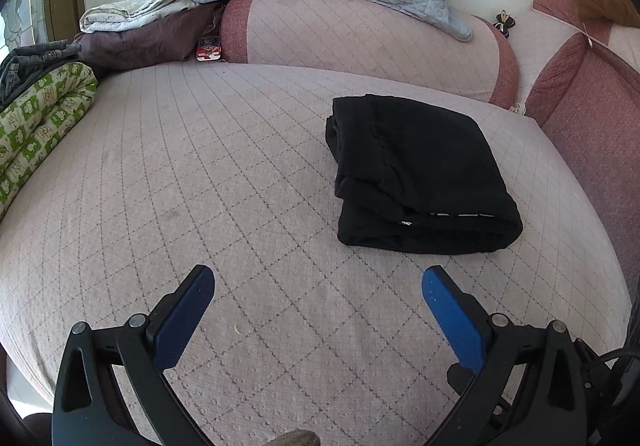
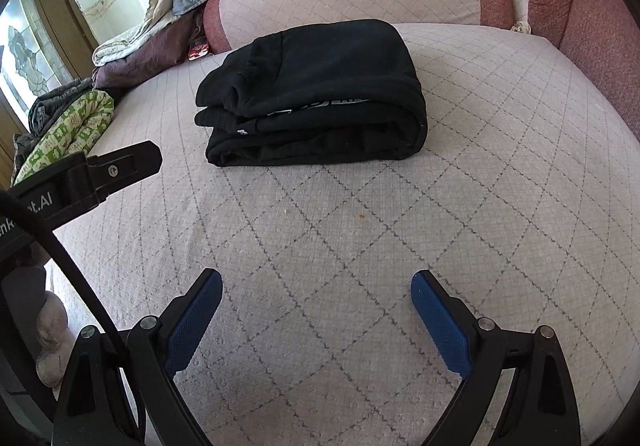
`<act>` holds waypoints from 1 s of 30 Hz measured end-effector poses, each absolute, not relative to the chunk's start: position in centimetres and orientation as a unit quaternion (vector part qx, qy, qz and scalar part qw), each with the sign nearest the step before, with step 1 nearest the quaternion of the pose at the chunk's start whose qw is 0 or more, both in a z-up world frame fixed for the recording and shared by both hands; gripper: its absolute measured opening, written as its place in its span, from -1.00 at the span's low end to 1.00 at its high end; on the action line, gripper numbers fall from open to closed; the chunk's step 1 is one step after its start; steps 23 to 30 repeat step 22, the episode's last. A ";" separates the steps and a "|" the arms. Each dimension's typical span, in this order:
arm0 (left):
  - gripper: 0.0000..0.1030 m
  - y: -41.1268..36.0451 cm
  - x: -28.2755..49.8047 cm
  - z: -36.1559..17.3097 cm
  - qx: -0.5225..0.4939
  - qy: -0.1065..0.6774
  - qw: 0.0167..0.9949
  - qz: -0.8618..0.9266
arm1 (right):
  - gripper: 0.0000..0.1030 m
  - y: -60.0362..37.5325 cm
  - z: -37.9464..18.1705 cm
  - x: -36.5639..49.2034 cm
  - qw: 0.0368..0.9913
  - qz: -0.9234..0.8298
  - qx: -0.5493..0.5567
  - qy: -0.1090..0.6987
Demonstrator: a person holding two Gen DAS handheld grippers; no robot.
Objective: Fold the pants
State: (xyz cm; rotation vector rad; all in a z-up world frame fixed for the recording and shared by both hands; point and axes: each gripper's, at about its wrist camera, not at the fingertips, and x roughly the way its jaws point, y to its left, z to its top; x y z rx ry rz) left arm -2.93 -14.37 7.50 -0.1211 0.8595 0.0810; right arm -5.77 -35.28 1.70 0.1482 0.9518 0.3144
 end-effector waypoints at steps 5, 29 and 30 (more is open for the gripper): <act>1.00 -14.3 -2.9 7.4 -0.061 0.417 0.906 0.038 | 0.91 -35.1 1.8 -5.7 0.878 0.147 0.059 0.452; 1.00 -15.0 -2.3 6.6 -0.036 0.419 0.906 0.040 | 0.91 -34.8 1.8 -5.7 0.886 0.136 0.036 0.442; 1.00 -15.0 -2.3 6.6 -0.036 0.419 0.906 0.040 | 0.91 -34.8 1.8 -5.7 0.886 0.136 0.036 0.442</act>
